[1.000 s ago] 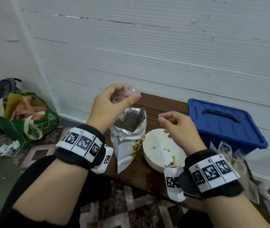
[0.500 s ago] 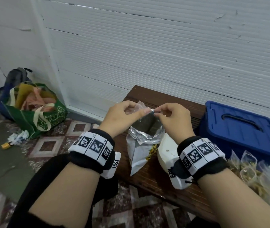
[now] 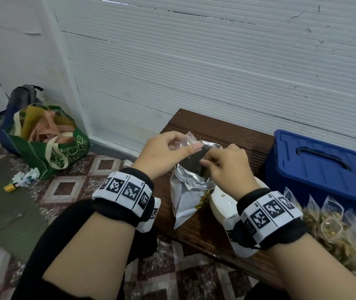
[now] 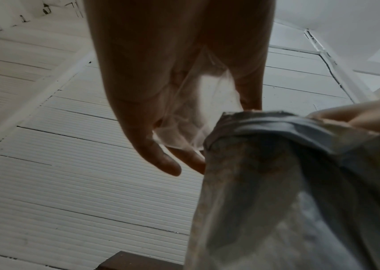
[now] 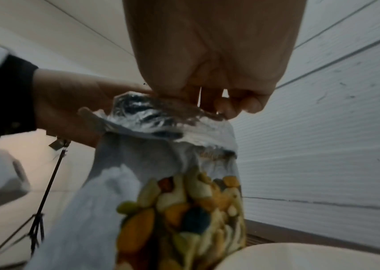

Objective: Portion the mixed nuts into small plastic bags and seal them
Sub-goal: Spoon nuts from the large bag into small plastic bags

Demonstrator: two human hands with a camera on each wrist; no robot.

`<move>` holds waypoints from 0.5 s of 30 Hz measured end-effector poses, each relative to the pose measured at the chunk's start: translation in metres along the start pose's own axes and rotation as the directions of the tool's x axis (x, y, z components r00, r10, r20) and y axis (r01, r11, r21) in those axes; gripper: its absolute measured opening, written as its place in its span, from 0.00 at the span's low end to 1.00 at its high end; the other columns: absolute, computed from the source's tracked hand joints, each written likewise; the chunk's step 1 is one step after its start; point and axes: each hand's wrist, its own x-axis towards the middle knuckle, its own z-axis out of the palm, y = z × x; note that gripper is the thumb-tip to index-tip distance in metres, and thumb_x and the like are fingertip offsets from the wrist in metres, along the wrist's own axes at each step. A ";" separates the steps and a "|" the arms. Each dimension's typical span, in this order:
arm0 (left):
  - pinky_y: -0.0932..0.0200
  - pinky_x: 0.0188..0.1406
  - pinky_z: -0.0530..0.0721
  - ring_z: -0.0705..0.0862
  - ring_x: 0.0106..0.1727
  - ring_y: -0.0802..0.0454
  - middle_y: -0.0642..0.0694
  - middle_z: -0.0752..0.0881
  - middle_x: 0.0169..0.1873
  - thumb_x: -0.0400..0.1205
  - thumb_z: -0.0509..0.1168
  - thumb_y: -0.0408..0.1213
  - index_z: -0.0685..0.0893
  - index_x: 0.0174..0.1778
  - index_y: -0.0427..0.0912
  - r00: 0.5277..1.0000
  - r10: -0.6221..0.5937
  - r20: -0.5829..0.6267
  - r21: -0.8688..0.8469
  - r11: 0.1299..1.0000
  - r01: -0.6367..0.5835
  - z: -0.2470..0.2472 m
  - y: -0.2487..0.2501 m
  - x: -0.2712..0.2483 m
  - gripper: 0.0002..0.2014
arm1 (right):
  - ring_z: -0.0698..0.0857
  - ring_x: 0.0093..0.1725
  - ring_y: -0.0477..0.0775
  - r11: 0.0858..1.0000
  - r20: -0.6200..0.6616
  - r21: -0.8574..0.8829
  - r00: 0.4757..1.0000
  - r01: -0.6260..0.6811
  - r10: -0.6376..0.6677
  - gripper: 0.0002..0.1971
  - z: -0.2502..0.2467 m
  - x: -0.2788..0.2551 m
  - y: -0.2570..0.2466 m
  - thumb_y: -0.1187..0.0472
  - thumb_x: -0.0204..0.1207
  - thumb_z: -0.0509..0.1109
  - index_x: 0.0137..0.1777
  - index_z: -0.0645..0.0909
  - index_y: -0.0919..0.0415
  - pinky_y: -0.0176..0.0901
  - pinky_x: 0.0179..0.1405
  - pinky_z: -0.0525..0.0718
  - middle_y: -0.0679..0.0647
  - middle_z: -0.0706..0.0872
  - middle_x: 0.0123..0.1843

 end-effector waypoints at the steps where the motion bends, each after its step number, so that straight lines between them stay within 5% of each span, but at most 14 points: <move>1: 0.64 0.54 0.81 0.84 0.53 0.64 0.60 0.88 0.48 0.69 0.73 0.62 0.87 0.48 0.57 1.000 -0.002 -0.004 0.005 1.000 0.002 0.000 0.001 0.000 0.17 | 0.77 0.47 0.54 0.998 -0.002 0.061 0.999 -0.033 0.034 0.07 0.001 0.001 0.000 0.56 0.78 0.71 0.42 0.88 0.57 0.50 0.56 0.72 0.43 0.78 0.30; 5: 0.67 0.50 0.79 0.84 0.52 0.64 0.60 0.88 0.48 0.70 0.73 0.61 0.87 0.48 0.56 1.000 0.002 0.008 0.011 1.000 -0.002 -0.001 0.005 -0.003 0.17 | 0.86 0.35 0.57 0.923 -0.042 0.351 0.982 -0.159 0.185 0.08 -0.003 0.004 -0.004 0.61 0.78 0.71 0.39 0.87 0.61 0.53 0.46 0.84 0.55 0.87 0.30; 8: 0.66 0.52 0.81 0.84 0.53 0.63 0.60 0.88 0.48 0.70 0.73 0.60 0.87 0.47 0.56 1.000 -0.002 0.006 0.002 1.000 0.002 -0.002 0.006 -0.004 0.16 | 0.82 0.34 0.52 0.870 -0.089 0.422 0.943 -0.257 0.322 0.11 -0.008 0.006 -0.002 0.61 0.80 0.68 0.37 0.85 0.61 0.44 0.37 0.78 0.51 0.84 0.30; 15: 0.65 0.55 0.81 0.83 0.53 0.64 0.59 0.87 0.48 0.68 0.72 0.62 0.87 0.49 0.55 1.000 0.013 0.029 -0.009 1.000 -0.012 -0.008 0.009 -0.006 0.19 | 0.77 0.34 0.43 0.738 -0.156 0.534 0.809 -0.414 0.566 0.15 -0.025 0.020 0.019 0.59 0.82 0.64 0.34 0.85 0.56 0.41 0.41 0.72 0.50 0.85 0.38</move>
